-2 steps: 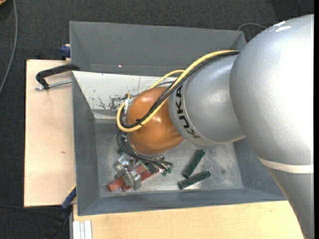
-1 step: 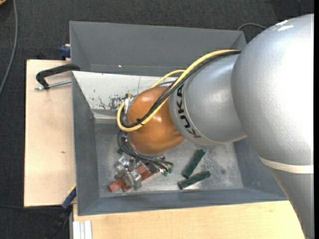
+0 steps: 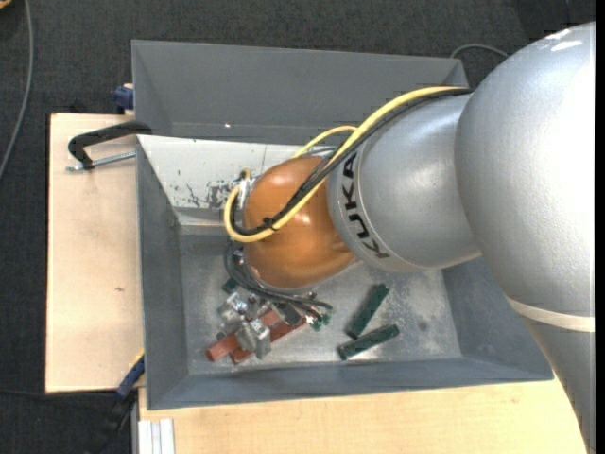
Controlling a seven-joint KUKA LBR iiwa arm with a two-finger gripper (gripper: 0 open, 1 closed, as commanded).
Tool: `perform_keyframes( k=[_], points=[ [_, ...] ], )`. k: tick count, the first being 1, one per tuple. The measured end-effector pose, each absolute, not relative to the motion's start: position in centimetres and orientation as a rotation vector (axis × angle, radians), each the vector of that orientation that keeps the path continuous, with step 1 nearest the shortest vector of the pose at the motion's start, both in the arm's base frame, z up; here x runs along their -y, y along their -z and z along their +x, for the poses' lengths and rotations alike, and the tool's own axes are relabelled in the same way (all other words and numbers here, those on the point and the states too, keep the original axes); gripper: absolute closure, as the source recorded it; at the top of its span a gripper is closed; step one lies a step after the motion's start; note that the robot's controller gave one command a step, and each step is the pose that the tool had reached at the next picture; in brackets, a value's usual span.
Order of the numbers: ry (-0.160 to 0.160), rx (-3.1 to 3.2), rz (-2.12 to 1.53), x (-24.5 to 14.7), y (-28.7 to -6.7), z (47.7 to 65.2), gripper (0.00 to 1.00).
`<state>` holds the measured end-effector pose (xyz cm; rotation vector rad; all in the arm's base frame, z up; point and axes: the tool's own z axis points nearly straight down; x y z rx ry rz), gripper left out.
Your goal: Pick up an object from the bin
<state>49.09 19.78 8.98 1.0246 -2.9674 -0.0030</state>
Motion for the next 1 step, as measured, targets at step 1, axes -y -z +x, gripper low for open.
perform_keyframes(
  k=[1],
  points=[
    [0.003, 2.966, 1.025, -19.80, -10.93, 49.08, 1.00]
  ],
)
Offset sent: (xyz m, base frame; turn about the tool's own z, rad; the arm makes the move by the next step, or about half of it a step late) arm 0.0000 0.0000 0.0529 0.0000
